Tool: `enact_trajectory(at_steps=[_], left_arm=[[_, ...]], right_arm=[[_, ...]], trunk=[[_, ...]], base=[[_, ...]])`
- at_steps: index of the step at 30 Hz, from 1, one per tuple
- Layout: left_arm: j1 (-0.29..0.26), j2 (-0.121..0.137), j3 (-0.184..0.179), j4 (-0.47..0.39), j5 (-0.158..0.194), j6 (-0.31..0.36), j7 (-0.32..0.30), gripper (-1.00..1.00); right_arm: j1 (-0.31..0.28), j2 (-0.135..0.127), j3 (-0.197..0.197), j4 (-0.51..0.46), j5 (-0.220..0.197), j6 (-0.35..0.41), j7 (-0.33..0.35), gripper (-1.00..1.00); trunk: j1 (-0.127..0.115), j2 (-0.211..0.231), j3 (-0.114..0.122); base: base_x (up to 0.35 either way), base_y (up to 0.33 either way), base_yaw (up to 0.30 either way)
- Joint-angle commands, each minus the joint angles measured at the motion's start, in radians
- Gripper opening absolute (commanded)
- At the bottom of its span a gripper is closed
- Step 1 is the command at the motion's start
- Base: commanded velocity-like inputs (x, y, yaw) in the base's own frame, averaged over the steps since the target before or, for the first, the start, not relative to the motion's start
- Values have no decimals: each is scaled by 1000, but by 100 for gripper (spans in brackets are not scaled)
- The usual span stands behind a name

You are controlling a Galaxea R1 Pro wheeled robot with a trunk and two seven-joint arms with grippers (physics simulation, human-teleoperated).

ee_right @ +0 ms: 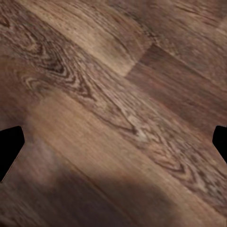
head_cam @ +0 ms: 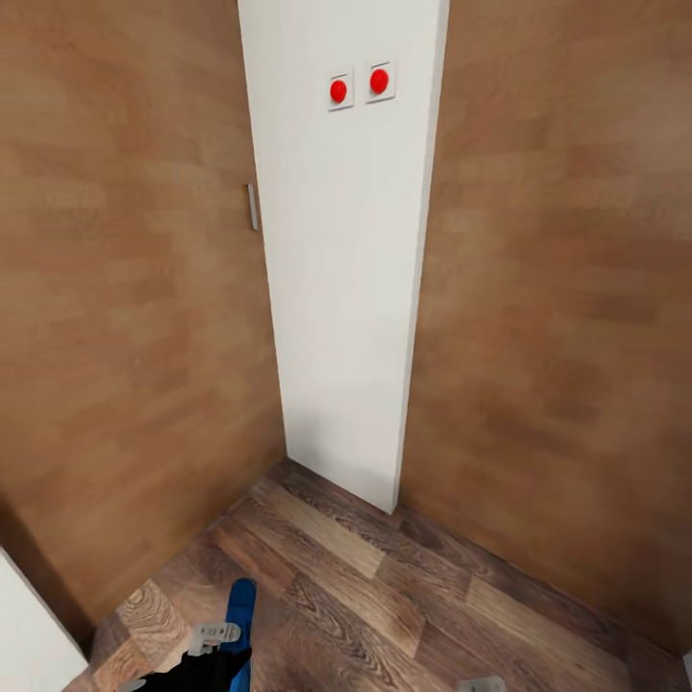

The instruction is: In the bedroom, move the book from the bed onto either nightstand, and place the two sandals side by side next to the bed.

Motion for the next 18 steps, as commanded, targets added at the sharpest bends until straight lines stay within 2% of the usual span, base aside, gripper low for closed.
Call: enact_trajectory(at_steps=[1,18], left_arm=[[-1,0,2,1,7,0,-5,-100],[-1,-1,2,1,6,0,-5,-100]], right_arm=[[-1,0,6,1,-1,-3,-1,100],[-1,2,6,13,-1,-3,-2,100]], trunk=[[0,0,-1],[0,0,-1]], base=[[0,0,290],[0,0,290]])
